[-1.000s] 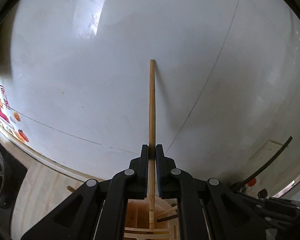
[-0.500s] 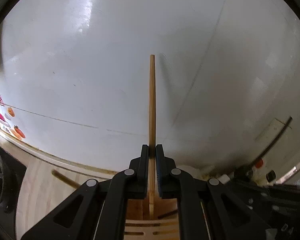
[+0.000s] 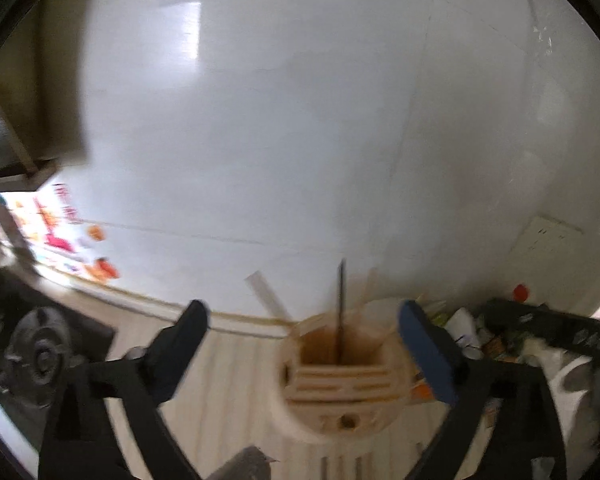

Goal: Organize utensils
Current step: 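Open both tools to release the chopsticks in the holder, then grasp a dark chopstick with the left tool while the right tool grasps another dark chopstick, then lift both dark chopsticks and carry them down into the cream holder, then open both tools to release the dark chopsticks in the holder, then grasp a light wooden chopstick with the left tool while the right tool grasps another light wooden chopstick, then lift both light wooden chopsticks and lower them into the cream holder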

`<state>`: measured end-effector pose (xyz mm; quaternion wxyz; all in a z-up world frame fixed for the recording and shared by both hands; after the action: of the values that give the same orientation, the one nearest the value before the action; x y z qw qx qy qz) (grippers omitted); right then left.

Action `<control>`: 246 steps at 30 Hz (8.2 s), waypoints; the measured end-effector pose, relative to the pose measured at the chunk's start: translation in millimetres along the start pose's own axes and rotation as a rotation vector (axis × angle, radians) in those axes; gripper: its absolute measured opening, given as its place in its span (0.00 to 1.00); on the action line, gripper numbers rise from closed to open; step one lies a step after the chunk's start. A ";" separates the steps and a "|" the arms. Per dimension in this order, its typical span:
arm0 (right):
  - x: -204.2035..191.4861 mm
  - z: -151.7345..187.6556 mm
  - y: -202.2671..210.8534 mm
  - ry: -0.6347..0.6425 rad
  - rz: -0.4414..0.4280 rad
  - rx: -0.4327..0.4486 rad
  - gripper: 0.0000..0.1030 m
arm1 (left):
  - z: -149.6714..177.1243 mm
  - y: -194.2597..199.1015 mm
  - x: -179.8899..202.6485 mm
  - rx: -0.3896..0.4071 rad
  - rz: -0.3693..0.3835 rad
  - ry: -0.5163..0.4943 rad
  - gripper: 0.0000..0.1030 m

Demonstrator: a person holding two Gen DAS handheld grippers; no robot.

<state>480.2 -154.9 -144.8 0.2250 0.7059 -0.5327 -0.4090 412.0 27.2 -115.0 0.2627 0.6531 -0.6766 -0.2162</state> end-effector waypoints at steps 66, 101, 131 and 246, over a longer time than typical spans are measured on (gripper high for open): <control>140.9 337.1 -133.2 -0.060 0.321 -0.597 0.06 | 342.5 -102.2 13.3 -0.707 -0.104 -0.108 0.04; 123.2 341.2 -126.0 -0.112 0.262 -0.538 0.06 | 325.0 -86.9 20.9 -0.708 -0.033 -0.060 0.03; -20.2 55.9 80.3 0.047 -0.019 0.114 0.05 | -6.6 76.6 66.7 -0.001 0.178 -0.061 0.02; 162.6 337.4 -124.3 -0.085 0.307 -0.624 0.07 | 346.1 -100.6 6.8 -0.796 -0.082 -0.126 0.05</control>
<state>291.0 -226.2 -483.7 0.4665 0.4970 -0.4910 -0.5426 268.7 -2.5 -444.5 0.4441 0.5125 -0.5281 -0.5111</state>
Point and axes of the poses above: each gripper's, at about its wrist camera, not at the fingertips, and y roughly against the way its jaws point, x to its right, z to its underside, the point moved 9 cm from there along -y, roughly the way its jaws point, and after that the axes turned 2 degrees about -z, right-handed, at the moved point
